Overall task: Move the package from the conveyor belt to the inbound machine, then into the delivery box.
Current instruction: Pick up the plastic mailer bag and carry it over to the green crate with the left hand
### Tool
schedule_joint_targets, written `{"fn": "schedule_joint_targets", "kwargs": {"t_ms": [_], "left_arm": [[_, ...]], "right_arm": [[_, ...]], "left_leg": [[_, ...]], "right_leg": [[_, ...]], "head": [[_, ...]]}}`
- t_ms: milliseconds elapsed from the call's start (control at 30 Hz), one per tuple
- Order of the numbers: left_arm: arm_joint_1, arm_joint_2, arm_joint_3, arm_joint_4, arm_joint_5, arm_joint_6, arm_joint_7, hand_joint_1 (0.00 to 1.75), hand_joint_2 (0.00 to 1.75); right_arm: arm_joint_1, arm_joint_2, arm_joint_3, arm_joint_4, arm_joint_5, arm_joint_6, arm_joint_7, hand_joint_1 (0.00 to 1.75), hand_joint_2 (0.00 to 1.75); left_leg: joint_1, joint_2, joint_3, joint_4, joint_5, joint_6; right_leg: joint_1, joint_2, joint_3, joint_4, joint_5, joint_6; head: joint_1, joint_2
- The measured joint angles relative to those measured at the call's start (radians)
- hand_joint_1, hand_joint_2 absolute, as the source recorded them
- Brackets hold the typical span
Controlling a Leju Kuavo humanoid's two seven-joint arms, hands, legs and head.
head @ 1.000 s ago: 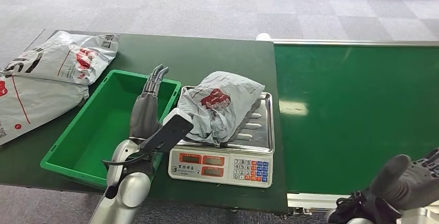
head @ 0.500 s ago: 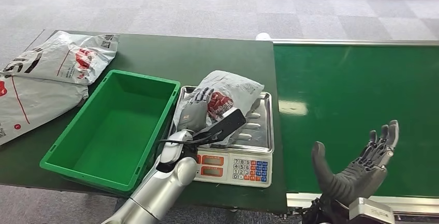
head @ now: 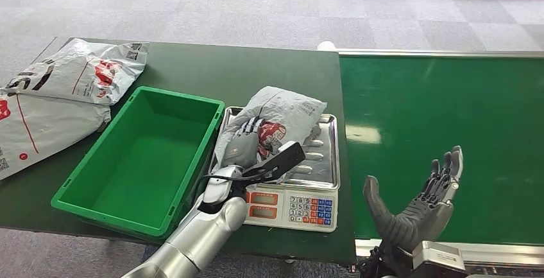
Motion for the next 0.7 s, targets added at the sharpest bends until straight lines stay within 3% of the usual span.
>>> {"fn": "schedule_joint_targets", "kwargs": {"t_ms": [100, 133, 233, 267, 400, 500, 600, 700], "left_arm": [[-0.004, 0.000, 0.000, 0.009, -0.013, -0.010, 0.018, 0.00, 1.75], [-0.006, 0.000, 0.000, 0.012, -0.022, -0.017, 0.027, 0.14, 1.75], [-0.013, 0.000, 0.000, 0.029, -0.064, -0.040, 0.063, 1.45, 1.75], [-0.016, 0.000, 0.000, 0.038, -0.085, -0.046, 0.078, 1.75, 1.75], [-0.027, 0.000, 0.002, 0.072, -0.149, -0.035, 0.101, 1.75, 1.75], [-0.021, 0.002, 0.016, 0.061, -0.152, 0.028, 0.042, 1.75, 1.75], [0.017, 0.013, 0.041, -0.061, -0.135, 0.026, -0.010, 1.75, 1.75], [0.042, 0.030, 0.063, -0.195, -0.135, -0.015, -0.007, 1.75, 1.75]], "right_arm": [[-0.008, -0.002, 0.006, 0.005, -0.004, 0.000, 0.006, 0.00, 1.75], [-0.013, -0.002, 0.009, 0.007, -0.004, 0.000, 0.012, 0.00, 1.75], [-0.032, -0.004, 0.017, 0.008, 0.003, 0.000, 0.037, 0.00, 1.75], [-0.039, -0.005, 0.020, 0.008, 0.009, 0.000, 0.047, 0.00, 1.75], [-0.054, -0.005, 0.025, 0.009, 0.029, 0.000, 0.070, 0.00, 1.75], [-0.053, -0.005, 0.026, 0.009, 0.036, 0.000, 0.074, 0.00, 1.75], [-0.047, -0.005, 0.026, 0.009, 0.049, 0.007, 0.080, 0.00, 1.75], [-0.045, -0.005, 0.025, 0.009, 0.059, 0.016, 0.087, 0.00, 1.75]], "left_leg": [[0.000, 0.000, 0.000, 0.000, 0.000, 0.000], [0.000, 0.000, 0.000, 0.000, 0.000, 0.000], [0.000, 0.000, 0.001, 0.000, 0.000, 0.000], [0.000, 0.000, 0.001, 0.000, 0.000, 0.000], [0.000, 0.000, 0.003, 0.000, 0.000, 0.000], [0.000, 0.000, 0.003, 0.000, 0.000, 0.000], [0.000, 0.000, 0.001, 0.000, 0.001, -0.001], [0.000, 0.000, 0.000, 0.000, 0.001, -0.001]], "right_leg": [[0.000, 0.000, 0.000, 0.000, 0.000, 0.000], [0.000, 0.000, 0.000, 0.000, 0.000, 0.000], [0.000, 0.000, 0.001, 0.000, 0.000, 0.000], [0.000, 0.000, 0.001, 0.000, 0.000, 0.000], [0.000, 0.000, 0.003, 0.000, 0.000, 0.000], [0.000, 0.000, 0.003, 0.000, 0.000, 0.000], [0.001, 0.000, 0.001, 0.000, 0.000, -0.001], [0.001, 0.001, -0.001, 0.000, 0.001, -0.001]], "head": [[0.000, 0.000], [0.000, 0.000], [0.000, 0.000], [0.000, 0.000], [0.000, 0.000], [0.000, 0.000], [0.000, 0.000], [0.000, 0.000]]}}
